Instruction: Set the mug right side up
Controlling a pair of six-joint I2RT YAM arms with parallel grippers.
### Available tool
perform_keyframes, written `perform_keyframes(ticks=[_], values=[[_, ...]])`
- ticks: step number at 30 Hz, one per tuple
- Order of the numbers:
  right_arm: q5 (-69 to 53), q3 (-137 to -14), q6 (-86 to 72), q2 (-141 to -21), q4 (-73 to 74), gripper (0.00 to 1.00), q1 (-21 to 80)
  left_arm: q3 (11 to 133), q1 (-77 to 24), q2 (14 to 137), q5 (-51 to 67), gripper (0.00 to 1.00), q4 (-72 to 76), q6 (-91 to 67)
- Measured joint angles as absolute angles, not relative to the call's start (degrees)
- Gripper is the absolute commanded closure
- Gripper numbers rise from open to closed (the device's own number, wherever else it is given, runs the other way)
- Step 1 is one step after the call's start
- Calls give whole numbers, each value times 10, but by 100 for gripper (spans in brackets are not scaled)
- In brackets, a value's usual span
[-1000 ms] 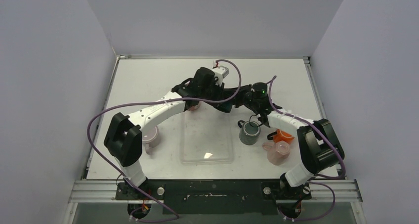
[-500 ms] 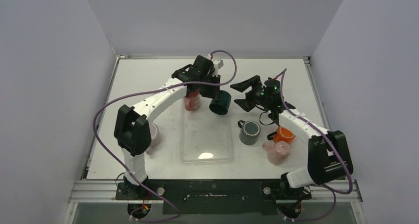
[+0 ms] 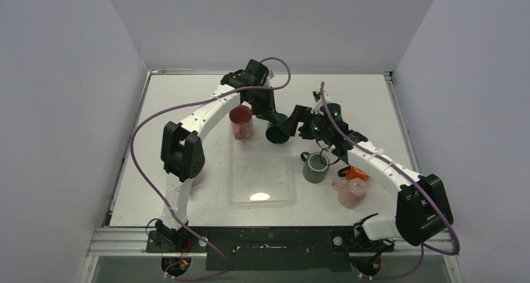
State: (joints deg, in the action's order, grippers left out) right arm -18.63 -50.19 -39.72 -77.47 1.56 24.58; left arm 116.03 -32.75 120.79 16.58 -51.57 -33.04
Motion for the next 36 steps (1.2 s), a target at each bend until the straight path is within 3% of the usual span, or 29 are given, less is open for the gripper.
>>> perform_keyframes(ticks=[9,20,28,36], values=[[-73,-501,-225,-812,-70,33,334,1175,-312,1233,196,100,-541,-369],[68,-488,-175,-840,-114,44,368,1174,-299,1233,215,100,-538,-374],[82,-484,-170,-887,-121,54,372,1156,-288,1233,219,100,-533,-377],[82,-492,-171,-929,-121,73,378,1145,-285,1233,223,100,-526,-384]])
